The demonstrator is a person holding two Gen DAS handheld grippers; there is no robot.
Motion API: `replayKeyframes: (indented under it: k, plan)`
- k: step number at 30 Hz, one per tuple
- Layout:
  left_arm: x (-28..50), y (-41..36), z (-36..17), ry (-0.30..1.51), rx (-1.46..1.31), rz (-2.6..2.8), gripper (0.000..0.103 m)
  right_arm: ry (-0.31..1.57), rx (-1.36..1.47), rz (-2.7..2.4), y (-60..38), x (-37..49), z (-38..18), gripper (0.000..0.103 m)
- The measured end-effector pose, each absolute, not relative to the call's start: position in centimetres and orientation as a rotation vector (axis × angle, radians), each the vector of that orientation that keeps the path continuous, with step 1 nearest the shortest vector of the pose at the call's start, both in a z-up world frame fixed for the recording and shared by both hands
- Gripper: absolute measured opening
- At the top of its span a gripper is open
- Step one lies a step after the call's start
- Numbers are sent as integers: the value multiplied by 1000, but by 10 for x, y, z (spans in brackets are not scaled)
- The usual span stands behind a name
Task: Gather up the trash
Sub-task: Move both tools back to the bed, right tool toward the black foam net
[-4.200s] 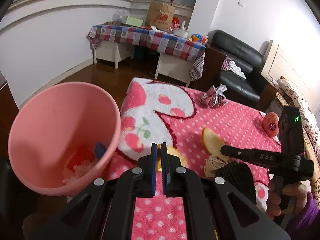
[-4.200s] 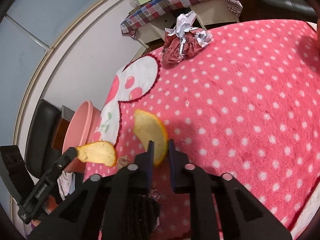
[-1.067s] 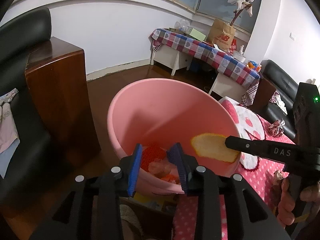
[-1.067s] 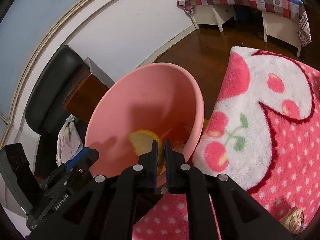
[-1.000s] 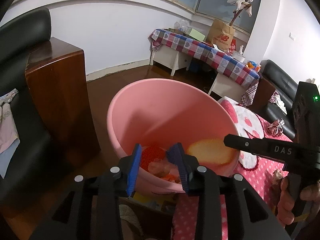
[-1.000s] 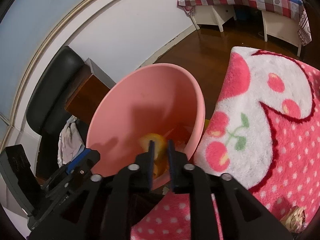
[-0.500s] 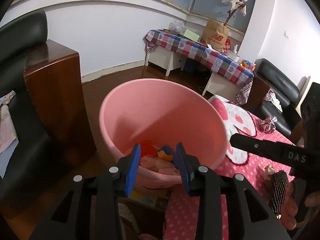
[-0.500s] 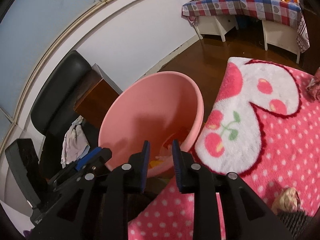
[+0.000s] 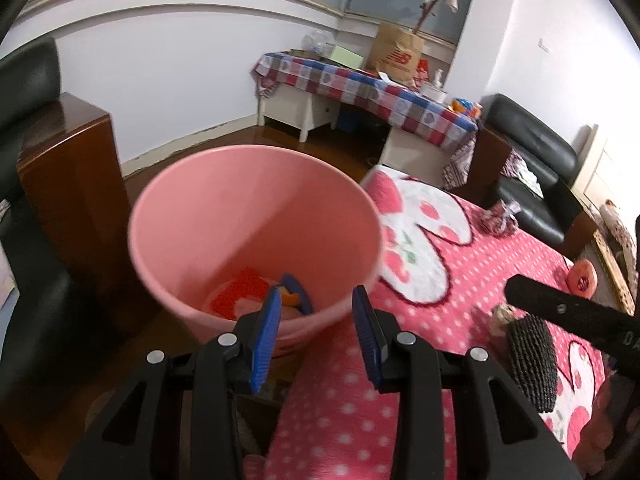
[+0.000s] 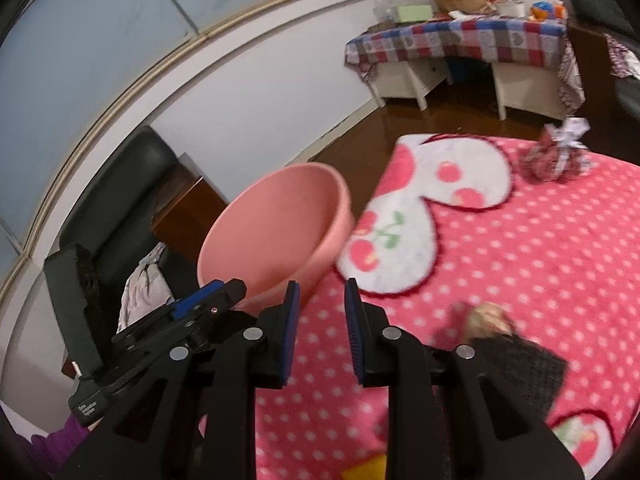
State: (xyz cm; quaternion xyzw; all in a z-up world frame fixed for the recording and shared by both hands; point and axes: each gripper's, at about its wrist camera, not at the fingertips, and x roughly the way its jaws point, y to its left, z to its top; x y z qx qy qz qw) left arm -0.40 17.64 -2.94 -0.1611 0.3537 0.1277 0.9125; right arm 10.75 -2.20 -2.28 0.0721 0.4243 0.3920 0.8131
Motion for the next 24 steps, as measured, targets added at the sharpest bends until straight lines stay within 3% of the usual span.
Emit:
replayKeyframes:
  k: [21, 24]
  plan:
    - [19, 107, -23, 774, -232, 167, 36, 901, 281, 695, -126, 99, -38, 23]
    - [20, 101, -23, 779, -224, 158, 36, 900, 295, 685, -134, 98, -40, 32]
